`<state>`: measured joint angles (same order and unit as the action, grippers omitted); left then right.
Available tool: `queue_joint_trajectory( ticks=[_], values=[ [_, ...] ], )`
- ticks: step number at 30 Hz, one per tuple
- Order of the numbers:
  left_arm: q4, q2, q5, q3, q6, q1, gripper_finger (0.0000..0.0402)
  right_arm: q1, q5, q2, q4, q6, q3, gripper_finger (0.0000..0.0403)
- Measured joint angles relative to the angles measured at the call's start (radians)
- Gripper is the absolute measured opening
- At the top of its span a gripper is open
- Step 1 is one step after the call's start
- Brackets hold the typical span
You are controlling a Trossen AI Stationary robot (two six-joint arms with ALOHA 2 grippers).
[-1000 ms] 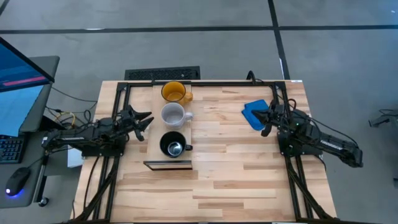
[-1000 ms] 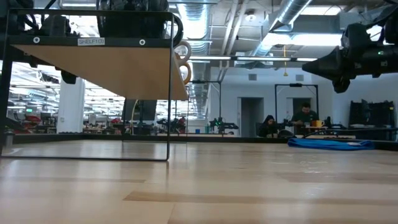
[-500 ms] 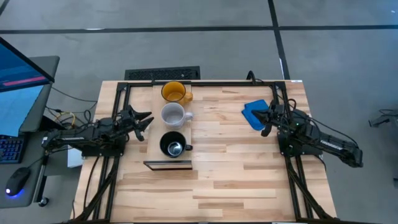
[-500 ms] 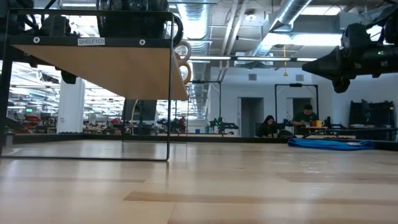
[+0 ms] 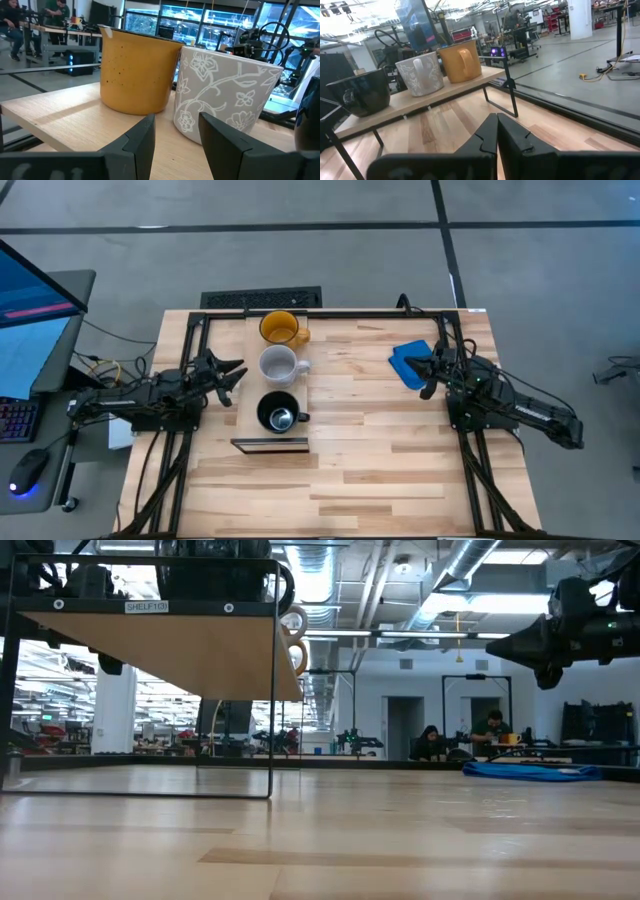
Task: Stack small to large cups/mugs on shelf
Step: Return to Home Position
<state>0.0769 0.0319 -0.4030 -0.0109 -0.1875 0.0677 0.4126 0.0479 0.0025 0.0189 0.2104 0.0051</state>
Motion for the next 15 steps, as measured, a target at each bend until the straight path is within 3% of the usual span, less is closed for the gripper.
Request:
queue_joint_trajectory(
  ticks=[15],
  values=[
    [0.0, 0.0, -0.002, 0.0, 0.0, 0.0, 0.0142, 0.0, 0.0, 0.0, 0.0, 0.0, 0.0, 0.003]
  ],
)
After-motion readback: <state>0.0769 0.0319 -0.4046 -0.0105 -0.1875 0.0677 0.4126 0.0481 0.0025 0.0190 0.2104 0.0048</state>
